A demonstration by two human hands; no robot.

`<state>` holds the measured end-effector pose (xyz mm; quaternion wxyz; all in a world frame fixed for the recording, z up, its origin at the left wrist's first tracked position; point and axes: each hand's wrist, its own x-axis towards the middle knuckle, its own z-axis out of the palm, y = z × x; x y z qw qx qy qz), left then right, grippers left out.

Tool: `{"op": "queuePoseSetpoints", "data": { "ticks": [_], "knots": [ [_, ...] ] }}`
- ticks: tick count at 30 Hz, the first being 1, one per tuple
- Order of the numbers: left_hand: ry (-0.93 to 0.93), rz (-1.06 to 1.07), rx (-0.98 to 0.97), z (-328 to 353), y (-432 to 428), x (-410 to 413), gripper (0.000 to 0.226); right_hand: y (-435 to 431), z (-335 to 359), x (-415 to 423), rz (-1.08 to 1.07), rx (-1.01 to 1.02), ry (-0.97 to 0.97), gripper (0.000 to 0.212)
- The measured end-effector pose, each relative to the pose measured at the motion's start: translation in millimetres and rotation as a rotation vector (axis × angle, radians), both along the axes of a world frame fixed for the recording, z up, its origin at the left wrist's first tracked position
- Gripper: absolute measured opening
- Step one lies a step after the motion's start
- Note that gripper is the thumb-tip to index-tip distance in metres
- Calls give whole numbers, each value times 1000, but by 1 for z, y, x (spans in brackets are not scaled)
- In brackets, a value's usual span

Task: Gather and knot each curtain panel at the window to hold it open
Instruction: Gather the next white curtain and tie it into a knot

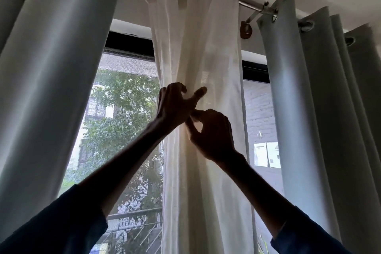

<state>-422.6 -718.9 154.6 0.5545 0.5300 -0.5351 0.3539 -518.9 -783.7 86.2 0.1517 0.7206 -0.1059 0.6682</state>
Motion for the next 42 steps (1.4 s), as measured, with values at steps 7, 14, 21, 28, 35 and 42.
{"op": "queuePoseSetpoints", "data": {
  "ticks": [7,14,21,28,35,42],
  "knots": [
    [104,-20,1,-2,-8,-1,71,-35,4,-14,275,182,-115,25],
    [167,-93,-67,-13,-6,-10,118,-83,35,-38,157,678,-209,127],
    [63,121,114,-14,2,-7,48,-76,49,-17,191,540,-93,77],
    [31,189,120,-9,9,6,30,-41,56,24,-77,124,8,22],
    [15,175,17,-7,13,16,37,-16,56,48,-68,45,143,46],
    [84,118,143,-2,11,9,29,-28,38,30,-33,-4,227,50]
  ]
}}
